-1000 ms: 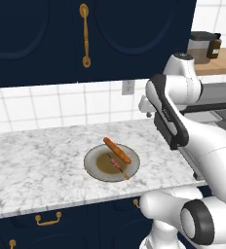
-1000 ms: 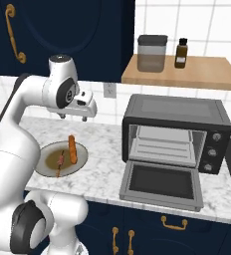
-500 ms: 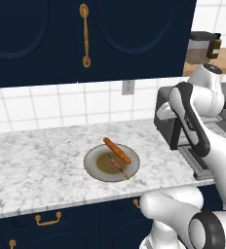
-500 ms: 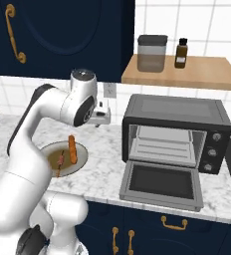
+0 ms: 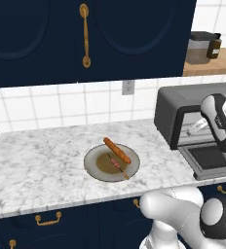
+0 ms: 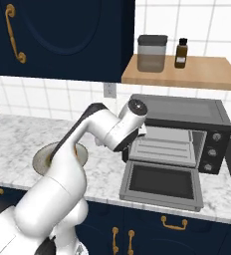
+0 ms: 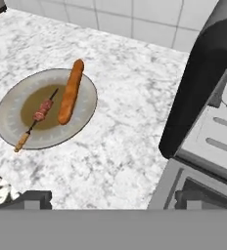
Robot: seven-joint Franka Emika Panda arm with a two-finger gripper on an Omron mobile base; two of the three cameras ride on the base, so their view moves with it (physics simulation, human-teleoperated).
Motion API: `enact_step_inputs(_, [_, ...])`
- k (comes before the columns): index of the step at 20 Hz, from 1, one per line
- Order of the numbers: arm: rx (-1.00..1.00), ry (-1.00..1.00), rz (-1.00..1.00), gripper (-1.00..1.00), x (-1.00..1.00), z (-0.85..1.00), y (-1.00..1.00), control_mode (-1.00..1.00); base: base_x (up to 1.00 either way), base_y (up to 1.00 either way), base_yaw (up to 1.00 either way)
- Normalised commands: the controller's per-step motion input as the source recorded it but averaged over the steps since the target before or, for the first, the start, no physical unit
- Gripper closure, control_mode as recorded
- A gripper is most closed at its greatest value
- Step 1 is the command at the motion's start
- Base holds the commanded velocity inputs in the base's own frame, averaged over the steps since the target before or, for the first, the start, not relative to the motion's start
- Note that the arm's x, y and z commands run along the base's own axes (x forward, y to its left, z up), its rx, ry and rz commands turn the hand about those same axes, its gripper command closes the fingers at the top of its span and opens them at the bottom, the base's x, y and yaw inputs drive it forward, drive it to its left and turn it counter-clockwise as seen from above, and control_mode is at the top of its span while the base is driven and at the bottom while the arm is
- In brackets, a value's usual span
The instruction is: Pick up the kebab skewer and baguette bread, and place them inside the toaster oven. Close the toaster oven door and start by setting the timer.
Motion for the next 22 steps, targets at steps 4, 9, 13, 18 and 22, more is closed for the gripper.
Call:
enact_step_inputs(4, [0.0,-0.54,-0.18,-1.0,0.01,-0.68,-0.58,-1.0,0.0,0.0,0.0])
enact_step_inputs(9, [0.04,-0.62,-0.24,-1.0,0.22,-0.44,-0.48,-1.0,0.0,0.0,0.0])
enact_step_inputs(13, [0.11,-0.32,-0.21,-1.0,0.59,-0.18,-0.66,-1.0,0.0,0.0,0.0])
enact_step_inputs(18, [0.09,-0.2,-0.08,-1.0,0.72,-0.01,-0.62,-1.0,0.0,0.0,0.0])
enact_step_inputs(22, [0.09,-0.1,0.0,-1.0,0.55,0.0,-0.78,-1.0,0.0,0.0,0.0])
